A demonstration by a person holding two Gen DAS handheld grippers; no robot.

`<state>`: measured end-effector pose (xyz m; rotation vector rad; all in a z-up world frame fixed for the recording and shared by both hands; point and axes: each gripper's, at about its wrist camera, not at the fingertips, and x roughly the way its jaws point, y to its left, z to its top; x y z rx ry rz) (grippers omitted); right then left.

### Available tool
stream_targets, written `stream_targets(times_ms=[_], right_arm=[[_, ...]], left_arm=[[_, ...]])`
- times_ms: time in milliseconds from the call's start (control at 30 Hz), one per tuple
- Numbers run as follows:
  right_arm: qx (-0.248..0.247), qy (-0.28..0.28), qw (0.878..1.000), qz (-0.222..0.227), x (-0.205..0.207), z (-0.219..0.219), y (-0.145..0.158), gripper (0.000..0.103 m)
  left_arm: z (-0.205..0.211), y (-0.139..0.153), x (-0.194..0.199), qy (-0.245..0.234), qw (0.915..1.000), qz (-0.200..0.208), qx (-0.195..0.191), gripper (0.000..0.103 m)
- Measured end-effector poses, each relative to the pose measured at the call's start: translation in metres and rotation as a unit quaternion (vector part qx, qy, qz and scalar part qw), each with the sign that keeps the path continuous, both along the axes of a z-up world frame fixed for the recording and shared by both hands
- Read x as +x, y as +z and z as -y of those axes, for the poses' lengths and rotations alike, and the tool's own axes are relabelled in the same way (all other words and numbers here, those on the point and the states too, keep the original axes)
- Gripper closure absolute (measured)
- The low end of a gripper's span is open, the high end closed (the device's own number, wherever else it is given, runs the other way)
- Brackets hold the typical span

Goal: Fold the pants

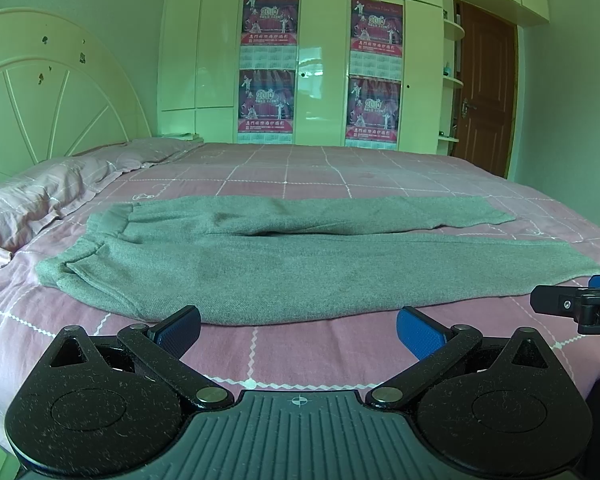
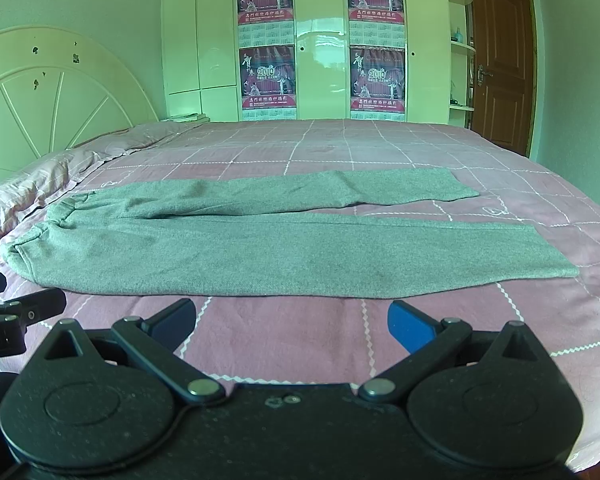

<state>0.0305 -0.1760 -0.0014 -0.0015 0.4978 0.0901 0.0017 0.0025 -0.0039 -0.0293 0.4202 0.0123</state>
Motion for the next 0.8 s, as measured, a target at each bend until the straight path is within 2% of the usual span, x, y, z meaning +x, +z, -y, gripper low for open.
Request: stream_targets(times_ms=[167,267,367,467,567,667,800], right_arm=[[0.000,0.000,1.000,0.000,0.000,0.000,0.000,0.006],[0.007,0.003,1.000,0.001,0.000,0.002,0.001,0.006],[0.026,0.016,0.999,0.012,-0.001,0.011,0.007,0.006],[0.057,0.038,0.998,0.009,0.010,0.027,0.021,0.006],[0.058,0.060,0.996,0.011,0.037,0.038,0.039,0.007],[0.067,0.077,0.995,0.016,0.077,0.040,0.060,0.008],[0.052,0.101,0.993,0.022,0.147,0.025,0.084,0.008]], left_arm=[[-0.001,0.000,0.002,0.005,1.0000,-0.006,0.002,0.000],[-0.007,0.000,0.005,0.025,0.9996,-0.015,0.001,0.000],[-0.018,-0.002,0.016,0.042,0.9979,-0.049,0.003,0.000],[-0.045,0.004,0.027,0.023,0.9974,-0.062,-0.029,0.000],[-0.081,0.013,0.048,0.019,0.9980,-0.059,-0.015,0.000],[-0.128,0.022,0.086,0.041,0.9966,-0.070,0.013,0.000],[-0.198,0.031,0.149,0.066,0.9950,-0.074,0.010,0.000]])
